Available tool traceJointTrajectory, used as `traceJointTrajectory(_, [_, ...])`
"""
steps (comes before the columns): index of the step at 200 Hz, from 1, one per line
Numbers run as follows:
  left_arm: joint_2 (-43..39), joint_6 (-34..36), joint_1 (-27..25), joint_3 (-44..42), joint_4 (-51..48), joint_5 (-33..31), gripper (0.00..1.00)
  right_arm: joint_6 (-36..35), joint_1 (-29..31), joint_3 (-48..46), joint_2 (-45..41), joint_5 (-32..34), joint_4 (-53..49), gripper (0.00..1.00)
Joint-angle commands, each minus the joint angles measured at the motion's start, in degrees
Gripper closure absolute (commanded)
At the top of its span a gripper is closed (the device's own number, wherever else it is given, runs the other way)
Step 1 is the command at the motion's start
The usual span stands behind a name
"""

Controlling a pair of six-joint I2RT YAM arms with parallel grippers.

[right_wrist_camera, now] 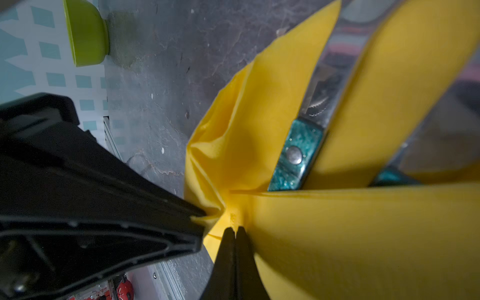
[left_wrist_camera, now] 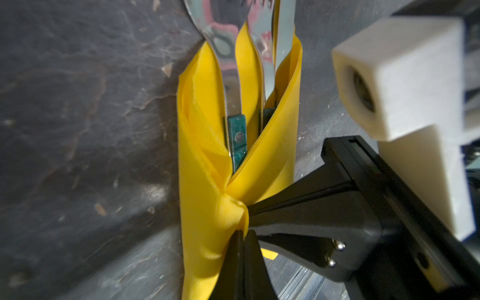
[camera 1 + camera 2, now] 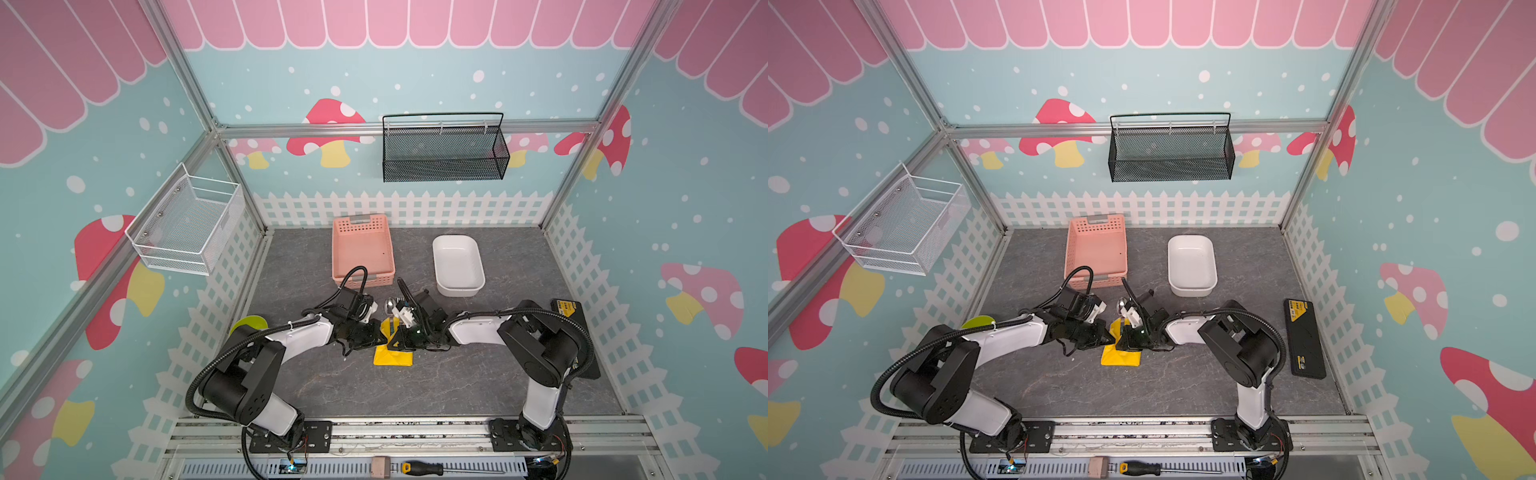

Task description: Place the utensils on the paper napkin and roll it up

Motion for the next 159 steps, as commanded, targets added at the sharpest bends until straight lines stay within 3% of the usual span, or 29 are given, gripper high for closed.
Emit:
traceJointTrajectory(1, [1.74,0.12,-0.91,1.66,-0.24,0.33,0.98,-0.06,0.46,0.33,1.30,0.57,-1.02,1.00])
traceJointTrajectory(103, [7.60,1.61,-1.58,3.55,-5.49,-2.44,0.99,-0.58,0.49,0.95,0.54,0.17,-0.38,1.00])
traceJointTrajectory(159, [7.68,2.15,-1.61,3.33,-6.55,-3.54,0.99,-1.47,0.07,-1.89,-6.89,2.99,-1.21,1.00])
